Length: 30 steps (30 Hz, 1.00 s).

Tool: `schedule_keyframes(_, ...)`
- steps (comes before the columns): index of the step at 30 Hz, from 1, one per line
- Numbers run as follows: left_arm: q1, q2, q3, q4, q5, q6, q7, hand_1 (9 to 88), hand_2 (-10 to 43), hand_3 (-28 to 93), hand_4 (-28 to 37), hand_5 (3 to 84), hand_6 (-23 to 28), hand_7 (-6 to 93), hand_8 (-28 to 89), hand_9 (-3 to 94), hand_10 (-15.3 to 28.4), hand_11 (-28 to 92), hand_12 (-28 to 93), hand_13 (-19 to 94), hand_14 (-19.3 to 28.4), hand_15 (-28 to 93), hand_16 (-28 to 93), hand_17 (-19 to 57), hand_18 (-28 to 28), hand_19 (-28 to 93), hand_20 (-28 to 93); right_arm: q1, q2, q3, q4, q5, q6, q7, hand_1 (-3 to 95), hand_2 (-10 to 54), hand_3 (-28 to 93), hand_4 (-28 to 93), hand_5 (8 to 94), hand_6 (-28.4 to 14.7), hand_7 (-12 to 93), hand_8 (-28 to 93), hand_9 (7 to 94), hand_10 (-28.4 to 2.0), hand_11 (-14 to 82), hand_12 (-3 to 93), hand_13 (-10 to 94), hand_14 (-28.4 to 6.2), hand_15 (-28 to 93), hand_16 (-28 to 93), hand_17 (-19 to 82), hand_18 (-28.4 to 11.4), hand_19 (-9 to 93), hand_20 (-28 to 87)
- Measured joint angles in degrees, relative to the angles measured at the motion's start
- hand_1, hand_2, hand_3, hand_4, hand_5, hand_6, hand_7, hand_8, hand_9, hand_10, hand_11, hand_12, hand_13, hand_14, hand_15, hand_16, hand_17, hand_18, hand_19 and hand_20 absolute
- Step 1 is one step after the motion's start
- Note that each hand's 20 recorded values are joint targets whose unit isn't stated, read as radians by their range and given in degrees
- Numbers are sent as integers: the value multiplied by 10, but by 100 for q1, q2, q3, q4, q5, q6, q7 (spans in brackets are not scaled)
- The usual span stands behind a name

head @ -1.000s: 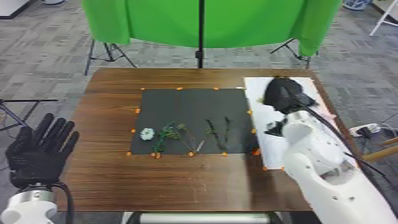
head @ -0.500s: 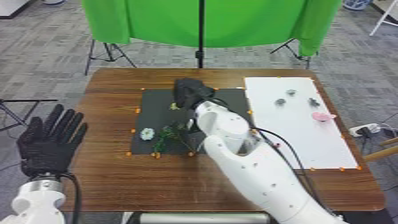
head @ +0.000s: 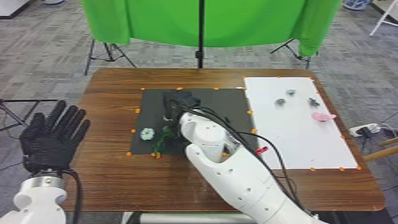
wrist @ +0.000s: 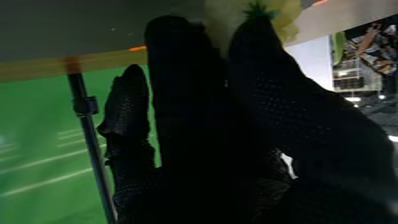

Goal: Arrange flowers

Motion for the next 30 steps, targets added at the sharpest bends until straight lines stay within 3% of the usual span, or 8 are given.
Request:
schedule_keyframes(8, 38, -3, -9, -1, -3, 0, 7, 232, 136, 797, -283, 414, 77, 119, -106, 370, 137, 163, 91, 303, 122, 169, -21, -51, 122, 295, 119, -8, 71, -5, -284, 302, 2, 90, 503, -95, 776, -283, 614, -26, 131, -118, 639, -137, 123, 144, 624, -106, 461, 324, 291, -217, 816, 389)
schedule_keyframes(11, 38, -13, -5, -1, -3, -2, -4, 232, 136, 797, -283, 414, 77, 119, -106, 370, 136, 163, 90, 303, 122, 169, -20, -51, 122, 295, 119, -35, 90, 15, -444, 503, 4, 170, 469, -95, 807, -283, 599, -36, 123, -113, 615, -153, 120, 143, 604, -121, 494, 244, 288, -220, 818, 376)
schedule_keyframes(17, 44, -143, -12, 7, 2, -7, -24, 232, 135, 797, -283, 414, 76, 118, -106, 370, 136, 162, 91, 302, 122, 169, -21, -51, 122, 295, 119, -305, 331, 389, -1378, 1263, -123, 575, 450, -95, 812, -283, 558, -52, 105, -107, 543, -177, 96, 141, 530, -152, 466, 194, 264, -230, 792, 352)
schedule_keyframes(23, 173, -234, -68, -10, 2, -7, -2, 231, 134, 798, -283, 413, 76, 119, -106, 370, 136, 163, 91, 302, 122, 168, -21, -51, 122, 295, 119, -740, 1149, 1419, -2563, 1521, -363, 1207, 421, -95, 810, -283, 503, -71, 86, -98, 458, -192, 76, 140, 406, -176, 325, 144, 206, -225, 718, 290)
schedule_keyframes(30, 304, -237, -150, -40, -1, -12, 35, 231, 133, 798, -283, 413, 76, 118, -106, 370, 136, 162, 91, 302, 122, 167, -20, -51, 122, 294, 119, -1492, 2516, 3152, -2730, 1899, -497, 1658, 402, -95, 813, -283, 451, -65, 89, -95, 392, -180, 60, 136, 326, -182, 198, 165, 146, -203, 616, 221)
